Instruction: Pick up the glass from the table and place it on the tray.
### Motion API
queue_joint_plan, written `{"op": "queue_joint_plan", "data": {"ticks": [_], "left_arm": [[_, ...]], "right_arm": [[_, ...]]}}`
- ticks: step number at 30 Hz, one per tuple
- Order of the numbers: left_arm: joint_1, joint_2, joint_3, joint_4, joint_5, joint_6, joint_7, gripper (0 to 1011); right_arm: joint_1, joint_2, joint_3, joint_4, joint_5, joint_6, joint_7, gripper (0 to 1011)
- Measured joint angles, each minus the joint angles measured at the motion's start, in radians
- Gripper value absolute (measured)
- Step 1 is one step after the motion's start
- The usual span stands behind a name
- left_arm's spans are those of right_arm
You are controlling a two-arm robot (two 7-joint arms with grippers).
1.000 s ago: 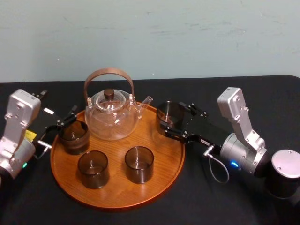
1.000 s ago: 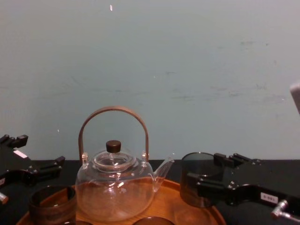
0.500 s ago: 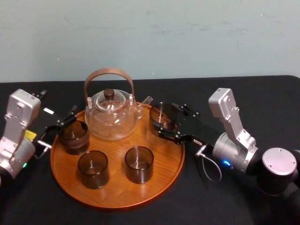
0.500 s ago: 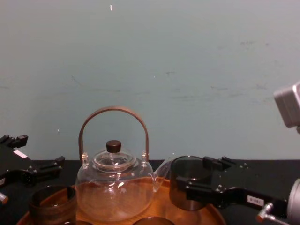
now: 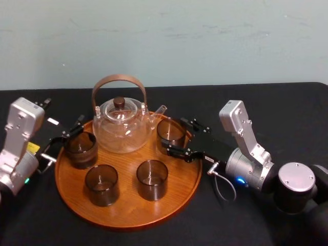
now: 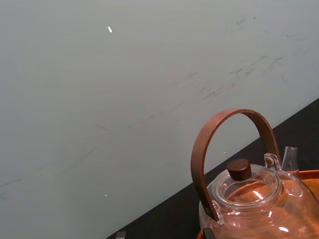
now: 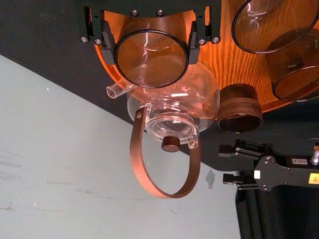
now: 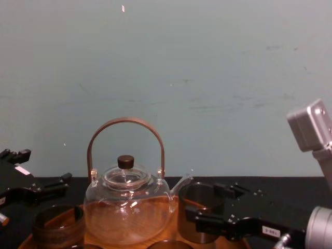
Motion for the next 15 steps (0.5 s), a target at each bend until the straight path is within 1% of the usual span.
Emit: {"op": "queue_joint_plan", "data": {"ticks": [9, 15], "left_arm": [[0.0, 0.0, 0.0, 0.0, 0.0, 0.0, 0.0, 1001], [0.0, 0.0, 0.0, 0.0, 0.0, 0.0, 0.0, 1001]], "right_arm": [[0.006, -0.005, -0.007, 0.027, -0.005, 0.001, 0.0, 890], [0.005, -0.006, -0.009, 0.034, -0.013, 0.01, -0.006, 890]]}}
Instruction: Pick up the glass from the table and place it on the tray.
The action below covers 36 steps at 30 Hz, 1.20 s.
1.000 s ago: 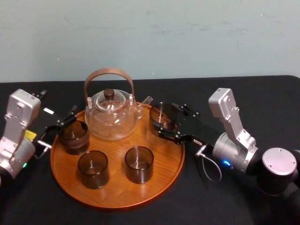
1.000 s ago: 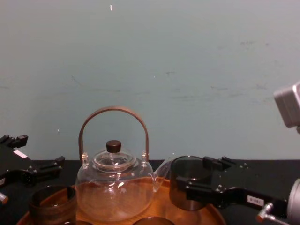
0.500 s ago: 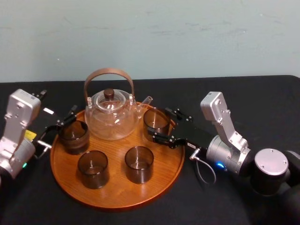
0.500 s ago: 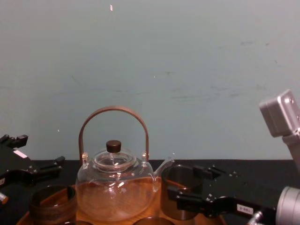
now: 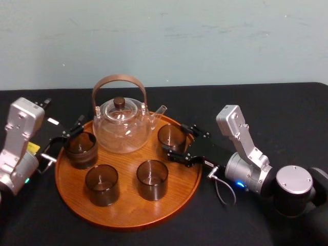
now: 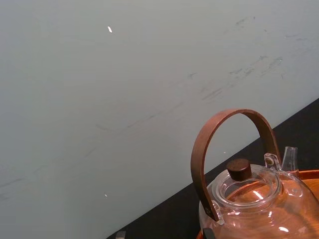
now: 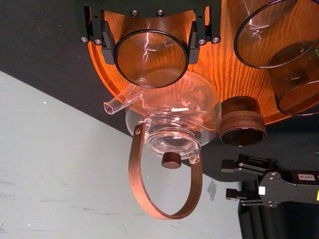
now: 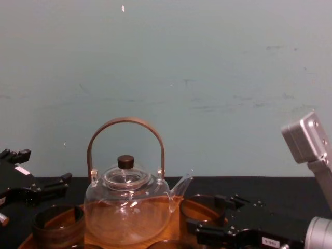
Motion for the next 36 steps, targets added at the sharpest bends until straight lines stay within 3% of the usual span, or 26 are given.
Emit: {"op": "queue_joint_plan", "data": {"ticks": [12, 18, 36], "left_arm": [[0.0, 0.0, 0.0, 0.0, 0.0, 0.0, 0.0, 1001], [0.0, 0.0, 0.0, 0.0, 0.0, 0.0, 0.0, 1001], [0.0, 0.0, 0.0, 0.0, 0.0, 0.0, 0.0, 1002]], "right_arm": [[-0.001, 0.0, 0.0, -0.002, 0.002, 0.0, 0.0, 892], [-0.001, 0.001, 0.001, -0.003, 0.002, 0.0, 0.0, 1002], [-0.001, 0.0, 0.003, 0.003, 0.013, -0.001, 0.01, 1002]]}}
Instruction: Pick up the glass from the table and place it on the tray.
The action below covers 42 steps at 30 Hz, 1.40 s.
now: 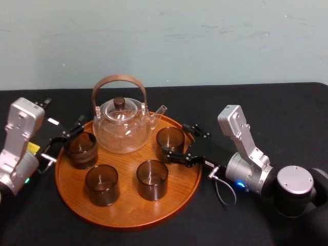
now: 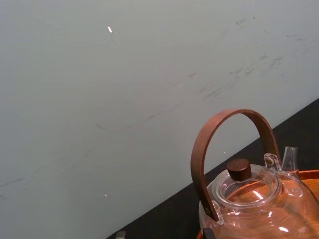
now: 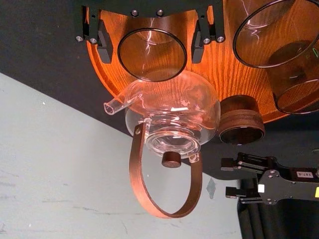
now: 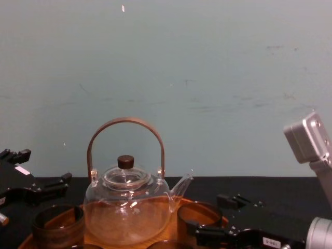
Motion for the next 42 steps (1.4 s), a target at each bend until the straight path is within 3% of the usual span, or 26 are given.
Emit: {"op": "queue_joint_plan", "data": {"ticks": [7, 18, 29, 42], "left_arm": [[0.0, 0.0, 0.0, 0.0, 0.0, 0.0, 0.0, 1001], [0.0, 0.0, 0.0, 0.0, 0.0, 0.0, 0.0, 1001], [0.0, 0.0, 0.0, 0.0, 0.0, 0.0, 0.0, 1001], [0.0, 0.0, 0.0, 0.0, 0.0, 0.0, 0.0, 1001]], "right_arm": [[-0.005, 0.003, 0.006, -0.009, 0.006, -0.021, 0.004, 1002], [-0.071, 0.041, 0.043, -0.142, -0.028, -0.084, -0.061, 1002], [-0.184, 0.095, 0.132, -0.276, -0.027, -0.107, -0.11, 1002], [-0.29, 0.119, 0.252, -0.324, 0.015, -0.123, -0.147, 1002]]}}
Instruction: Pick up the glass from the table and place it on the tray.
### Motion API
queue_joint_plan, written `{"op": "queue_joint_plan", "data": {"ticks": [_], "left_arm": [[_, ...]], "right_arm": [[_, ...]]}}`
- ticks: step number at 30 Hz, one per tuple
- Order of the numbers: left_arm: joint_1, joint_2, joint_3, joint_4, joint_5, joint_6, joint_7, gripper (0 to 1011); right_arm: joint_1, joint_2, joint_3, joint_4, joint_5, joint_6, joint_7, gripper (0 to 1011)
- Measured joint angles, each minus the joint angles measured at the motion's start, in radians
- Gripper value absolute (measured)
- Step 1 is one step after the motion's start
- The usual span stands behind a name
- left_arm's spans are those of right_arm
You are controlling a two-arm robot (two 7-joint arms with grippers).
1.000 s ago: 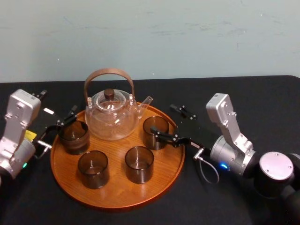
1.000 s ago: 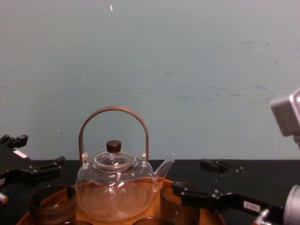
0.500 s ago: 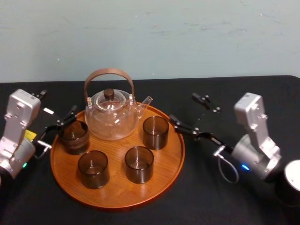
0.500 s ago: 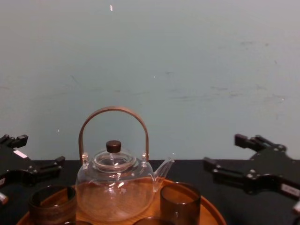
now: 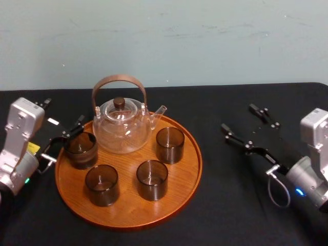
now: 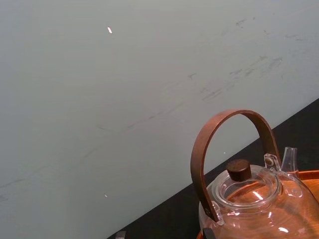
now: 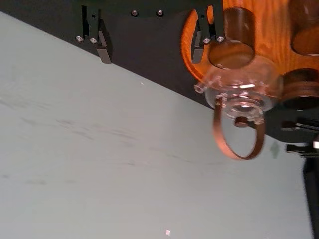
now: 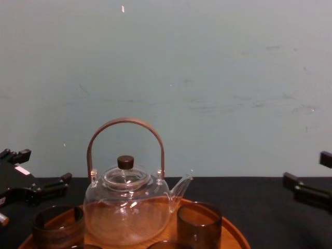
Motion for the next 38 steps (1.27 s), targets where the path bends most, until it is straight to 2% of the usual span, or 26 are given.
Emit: {"op": "queue_joint_plan", "data": {"ticks": [11, 38], "left_arm": [[0.0, 0.0, 0.0, 0.0, 0.0, 0.0, 0.0, 1002], [0.0, 0.0, 0.0, 0.0, 0.0, 0.0, 0.0, 1001]], "right_arm": [[-0.031, -0.014, 0.07, 0.027, -0.041, 0.004, -0.074, 1002], [-0.029, -0.01, 0.06, 0.023, -0.035, 0.004, -0.061, 1002]]}}
